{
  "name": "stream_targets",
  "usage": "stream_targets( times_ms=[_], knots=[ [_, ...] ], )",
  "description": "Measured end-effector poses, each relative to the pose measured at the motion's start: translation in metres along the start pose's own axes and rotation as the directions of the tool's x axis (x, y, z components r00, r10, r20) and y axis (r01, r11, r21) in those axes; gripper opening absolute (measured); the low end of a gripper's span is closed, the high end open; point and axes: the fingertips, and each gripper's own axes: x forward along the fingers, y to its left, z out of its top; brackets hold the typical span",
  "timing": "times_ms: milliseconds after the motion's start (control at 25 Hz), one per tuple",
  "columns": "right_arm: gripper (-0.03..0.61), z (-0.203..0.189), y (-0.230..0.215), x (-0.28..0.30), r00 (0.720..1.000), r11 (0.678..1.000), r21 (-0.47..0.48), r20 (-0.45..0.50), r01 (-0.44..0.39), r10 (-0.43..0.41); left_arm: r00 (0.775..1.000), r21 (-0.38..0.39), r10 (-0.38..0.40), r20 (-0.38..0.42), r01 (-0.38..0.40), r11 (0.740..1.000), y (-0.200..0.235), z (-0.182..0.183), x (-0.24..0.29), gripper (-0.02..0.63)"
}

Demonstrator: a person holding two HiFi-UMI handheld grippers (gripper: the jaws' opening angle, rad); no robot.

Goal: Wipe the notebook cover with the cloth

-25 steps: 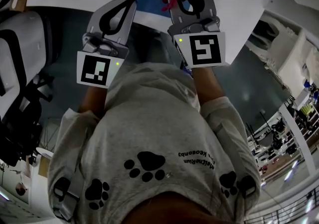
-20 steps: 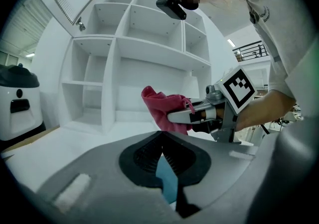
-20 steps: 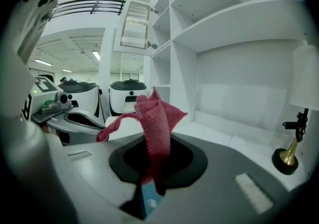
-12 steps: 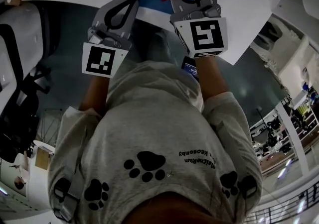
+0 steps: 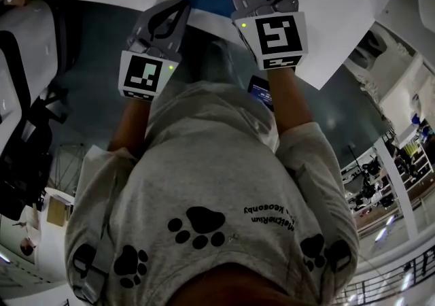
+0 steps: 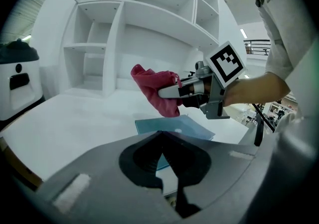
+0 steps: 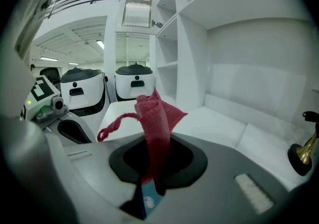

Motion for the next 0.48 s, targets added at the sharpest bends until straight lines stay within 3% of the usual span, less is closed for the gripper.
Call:
stream_targets(
  times_ms=[240, 480],
  knots=[
    [0.048, -0.013, 0.001, 0.012, 0.996, 0.999, -0.045, -0.089, -0.005, 0.001, 0.994, 0.009, 0.023, -0.104, -0.022, 1.0, 0.004, -0.023, 0.002, 0.0],
    [0.048, -0.029, 0.005, 0.024, 0.974, 0.994, -0.095, -0.223, -0.05, 0.028, 0.986, -0.012, 0.007, -0.166, -0.009, 1.0, 0.002, -0.034, 0.007, 0.0]
  ],
)
